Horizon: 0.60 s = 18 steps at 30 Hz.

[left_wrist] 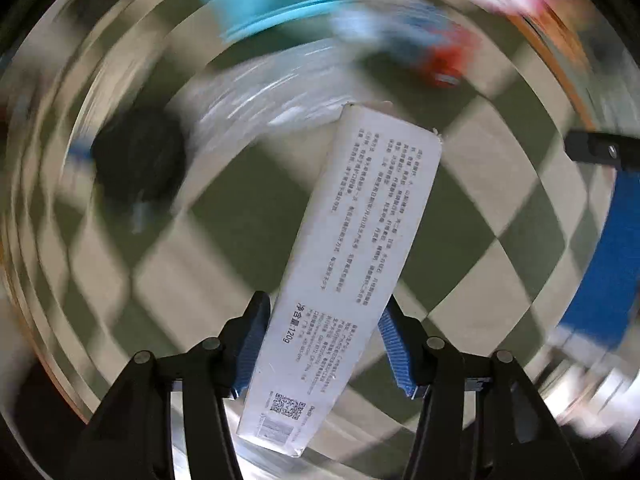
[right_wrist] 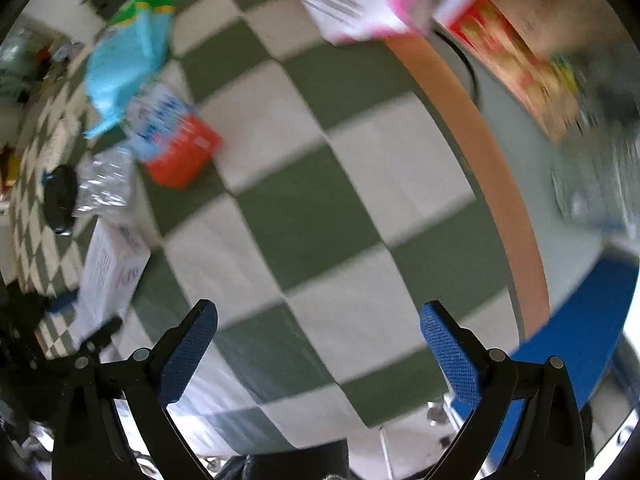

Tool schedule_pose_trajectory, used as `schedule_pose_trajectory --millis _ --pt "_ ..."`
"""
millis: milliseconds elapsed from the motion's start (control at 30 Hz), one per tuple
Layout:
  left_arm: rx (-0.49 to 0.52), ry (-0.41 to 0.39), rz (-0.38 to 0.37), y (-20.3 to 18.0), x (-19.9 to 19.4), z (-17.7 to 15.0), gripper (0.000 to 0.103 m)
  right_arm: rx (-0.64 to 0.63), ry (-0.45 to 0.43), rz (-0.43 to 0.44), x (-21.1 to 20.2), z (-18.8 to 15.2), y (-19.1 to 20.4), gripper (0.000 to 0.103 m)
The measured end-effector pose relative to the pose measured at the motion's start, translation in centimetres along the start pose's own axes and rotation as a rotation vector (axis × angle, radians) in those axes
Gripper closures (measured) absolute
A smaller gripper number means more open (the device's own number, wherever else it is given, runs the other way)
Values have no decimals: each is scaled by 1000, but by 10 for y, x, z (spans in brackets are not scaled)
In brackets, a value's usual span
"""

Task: Collect trash
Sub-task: 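Grasp the DHA Pure Milk carton with right tool while left tool grasps long white box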

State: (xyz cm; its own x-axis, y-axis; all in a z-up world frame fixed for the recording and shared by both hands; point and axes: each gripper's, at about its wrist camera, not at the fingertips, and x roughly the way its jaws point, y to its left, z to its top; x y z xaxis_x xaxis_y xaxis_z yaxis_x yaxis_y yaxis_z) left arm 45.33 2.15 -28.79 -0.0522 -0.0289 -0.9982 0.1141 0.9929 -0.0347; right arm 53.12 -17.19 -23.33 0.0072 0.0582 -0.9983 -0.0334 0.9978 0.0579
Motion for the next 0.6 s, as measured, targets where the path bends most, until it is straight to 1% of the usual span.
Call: schedule_pose_trajectory --millis 33,67,100,133,167,200,267,300,367,400,467,500,600 --pt "-123 -4 -21 18 -2 -10 51 -26 -12 2 -3 7 8 1" --pt "-220 -8 -33 33 -4 -18 51 -64 -31 -2 -6 17 21 1" --pt "-360 -17 -53 54 -5 -31 51 -96 -49 -5 -8 26 32 2" --pt "-459 -25 -74 69 -5 -40 51 -123 -67 -5 -10 34 41 6" --pt "-571 -34 -110 87 -4 -50 51 -160 -89 -4 -10 46 55 19" --pt "-653 -39 -132 99 -3 -57 51 -182 -96 -9 -11 51 66 33" --pt "-798 -51 -167 123 2 -72 51 -232 -97 -27 -5 70 89 35" --pt "-833 -59 -177 129 3 -75 53 -251 -102 -37 -2 78 99 35" --pt "-837 -63 -182 132 5 -75 54 -289 -102 -89 7 93 117 34" --pt "-813 -54 -172 131 7 -72 52 -300 -95 -102 10 95 124 33" --pt "-776 -46 -148 129 9 -71 51 -309 -45 -105 24 107 136 33" --pt "-752 -44 -131 126 9 -69 51 -308 -31 -108 28 106 137 41" --pt "-687 -47 -68 115 7 -63 51 -270 -9 -74 31 103 136 41"
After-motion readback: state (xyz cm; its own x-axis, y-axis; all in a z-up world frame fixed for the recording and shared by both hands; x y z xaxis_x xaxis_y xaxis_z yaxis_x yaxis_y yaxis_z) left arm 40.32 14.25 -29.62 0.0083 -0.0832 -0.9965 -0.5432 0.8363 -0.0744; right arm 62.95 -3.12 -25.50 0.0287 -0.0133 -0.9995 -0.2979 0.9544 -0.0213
